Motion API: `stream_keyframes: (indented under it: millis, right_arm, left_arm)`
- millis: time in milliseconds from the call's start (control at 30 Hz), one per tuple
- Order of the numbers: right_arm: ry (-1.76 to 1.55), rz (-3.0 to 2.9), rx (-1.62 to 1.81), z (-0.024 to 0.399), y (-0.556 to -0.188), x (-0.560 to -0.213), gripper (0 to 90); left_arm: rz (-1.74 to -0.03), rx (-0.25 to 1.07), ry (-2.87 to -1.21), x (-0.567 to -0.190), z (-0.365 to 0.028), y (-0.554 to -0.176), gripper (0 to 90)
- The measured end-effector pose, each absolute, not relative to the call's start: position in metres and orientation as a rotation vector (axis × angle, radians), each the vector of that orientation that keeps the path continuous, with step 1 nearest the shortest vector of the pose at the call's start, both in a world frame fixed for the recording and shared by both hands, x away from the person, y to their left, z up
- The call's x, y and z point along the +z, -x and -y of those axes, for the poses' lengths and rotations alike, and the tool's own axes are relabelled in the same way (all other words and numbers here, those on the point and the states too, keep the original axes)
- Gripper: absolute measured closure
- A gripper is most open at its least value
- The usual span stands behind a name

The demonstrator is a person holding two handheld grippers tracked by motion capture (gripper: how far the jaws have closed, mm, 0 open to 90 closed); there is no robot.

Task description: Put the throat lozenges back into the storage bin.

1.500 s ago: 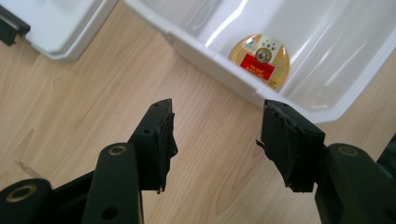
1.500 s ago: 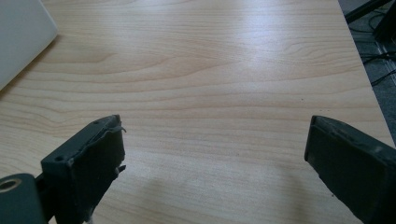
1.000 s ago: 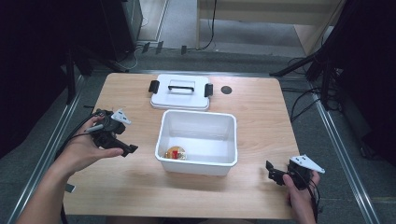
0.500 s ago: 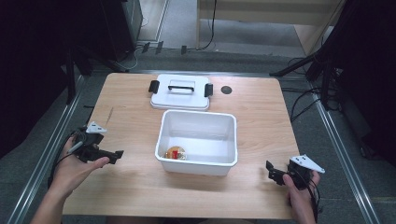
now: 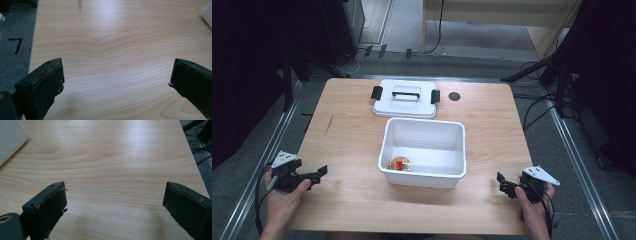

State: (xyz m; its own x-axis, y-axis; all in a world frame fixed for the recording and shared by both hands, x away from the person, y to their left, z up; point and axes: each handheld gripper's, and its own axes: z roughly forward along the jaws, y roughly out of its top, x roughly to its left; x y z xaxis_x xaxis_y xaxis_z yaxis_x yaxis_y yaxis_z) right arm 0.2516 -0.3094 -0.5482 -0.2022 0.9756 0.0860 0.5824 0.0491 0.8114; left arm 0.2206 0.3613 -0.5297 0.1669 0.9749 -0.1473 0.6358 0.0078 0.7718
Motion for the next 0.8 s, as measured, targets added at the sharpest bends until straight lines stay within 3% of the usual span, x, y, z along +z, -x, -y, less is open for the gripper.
stream_keyframes:
  millis: [267, 500, 800]
  right_arm:
    - [-1.559, -1.834, 1.026, 0.309, -0.252, -0.548, 5.1]
    - [-1.558, -1.835, 1.019, 0.309, -0.252, -0.548, 5.1]
    - [-1.554, -1.838, 1.001, 0.308, -0.252, -0.549, 5.6]
  left_arm:
    - [-1.49, 0.745, -1.519, -0.545, -0.374, -0.188, 0.0]
    - [-1.515, 0.726, -1.467, -0.551, -0.375, -0.19, 0.0]
    - [-1.527, 0.716, -1.521, -0.552, -0.371, -0.194, 0.0]
